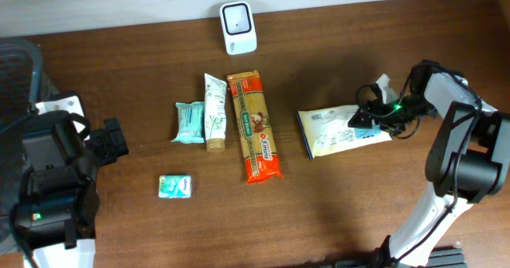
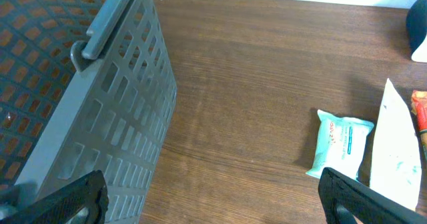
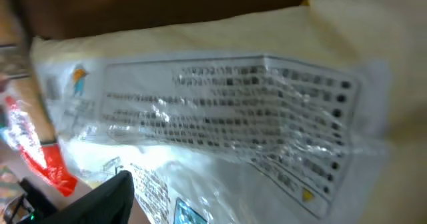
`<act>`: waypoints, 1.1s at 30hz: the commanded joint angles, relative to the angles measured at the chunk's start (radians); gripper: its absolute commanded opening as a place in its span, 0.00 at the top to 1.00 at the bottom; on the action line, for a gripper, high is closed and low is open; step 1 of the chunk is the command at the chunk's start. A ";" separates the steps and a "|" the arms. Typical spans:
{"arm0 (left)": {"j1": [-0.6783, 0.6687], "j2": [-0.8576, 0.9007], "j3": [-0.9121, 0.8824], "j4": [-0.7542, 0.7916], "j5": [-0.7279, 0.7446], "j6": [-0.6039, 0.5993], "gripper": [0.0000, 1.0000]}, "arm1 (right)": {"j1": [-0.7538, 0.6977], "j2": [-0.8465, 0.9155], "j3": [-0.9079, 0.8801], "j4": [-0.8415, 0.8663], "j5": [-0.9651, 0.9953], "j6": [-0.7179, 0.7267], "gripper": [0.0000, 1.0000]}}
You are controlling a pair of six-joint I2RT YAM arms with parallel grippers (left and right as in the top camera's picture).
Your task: Scan the item barcode
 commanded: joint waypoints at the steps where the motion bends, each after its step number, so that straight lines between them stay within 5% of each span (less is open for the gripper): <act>1: 0.005 -0.007 0.016 0.002 -0.014 -0.010 0.01 | 0.013 0.068 -0.114 0.090 0.014 -0.043 0.44; 5: 0.005 -0.007 0.016 0.002 -0.014 -0.010 0.01 | 0.014 0.070 -0.169 0.183 -0.102 -0.043 0.96; 12: 0.005 -0.007 0.016 0.001 -0.014 -0.010 0.01 | -0.001 0.063 -0.080 0.113 -0.375 0.002 0.96; 17: 0.005 -0.007 0.016 0.001 -0.014 -0.010 0.01 | 0.026 -0.059 0.126 -0.180 -0.464 -0.214 0.96; 26: 0.005 -0.007 0.016 0.001 -0.014 -0.010 0.01 | 0.026 -0.335 0.177 -0.344 -0.685 -0.496 0.96; 33: 0.005 -0.007 0.016 0.001 -0.014 -0.010 0.01 | 0.026 -0.471 0.177 -0.372 -0.700 -0.507 0.96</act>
